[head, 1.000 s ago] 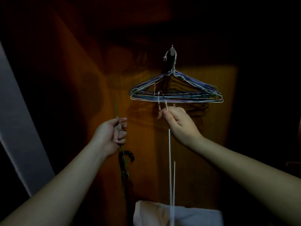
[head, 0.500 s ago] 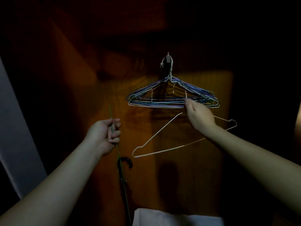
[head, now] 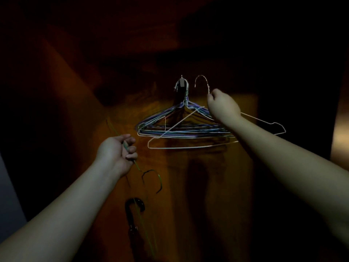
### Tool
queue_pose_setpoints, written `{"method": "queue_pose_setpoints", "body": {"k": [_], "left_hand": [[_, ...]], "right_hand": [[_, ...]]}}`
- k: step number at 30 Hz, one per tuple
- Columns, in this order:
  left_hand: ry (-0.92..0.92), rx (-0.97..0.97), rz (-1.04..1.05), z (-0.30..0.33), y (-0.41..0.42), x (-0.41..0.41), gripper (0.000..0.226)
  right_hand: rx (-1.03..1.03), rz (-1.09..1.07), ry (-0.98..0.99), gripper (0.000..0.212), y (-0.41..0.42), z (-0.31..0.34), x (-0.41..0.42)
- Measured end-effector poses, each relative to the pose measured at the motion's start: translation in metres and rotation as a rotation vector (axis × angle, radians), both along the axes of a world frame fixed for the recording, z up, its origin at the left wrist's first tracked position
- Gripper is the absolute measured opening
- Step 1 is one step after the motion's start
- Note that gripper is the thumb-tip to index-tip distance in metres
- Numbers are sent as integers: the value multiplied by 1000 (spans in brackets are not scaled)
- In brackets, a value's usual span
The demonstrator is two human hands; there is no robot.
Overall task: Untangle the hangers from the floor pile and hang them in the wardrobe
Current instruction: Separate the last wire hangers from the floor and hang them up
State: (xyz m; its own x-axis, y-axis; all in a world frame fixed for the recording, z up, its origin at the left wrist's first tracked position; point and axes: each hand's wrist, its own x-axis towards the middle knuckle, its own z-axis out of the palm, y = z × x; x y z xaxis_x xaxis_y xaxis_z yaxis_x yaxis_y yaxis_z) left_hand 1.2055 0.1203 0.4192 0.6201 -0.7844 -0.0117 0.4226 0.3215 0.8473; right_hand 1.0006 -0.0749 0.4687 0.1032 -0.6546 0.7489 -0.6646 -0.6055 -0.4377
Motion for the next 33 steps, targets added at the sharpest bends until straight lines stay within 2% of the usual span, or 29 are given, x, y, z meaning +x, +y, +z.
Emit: {"method": "queue_pose_setpoints", "body": {"k": [13,33], "left_hand": [[-57,-16,77,12,-20,-11,23],[-119,-4,84,24,-19,-29,23]], "right_hand": [[118,145,-56,37,-31,39,31],[201,394,-36,34,-32,30,56]]}}
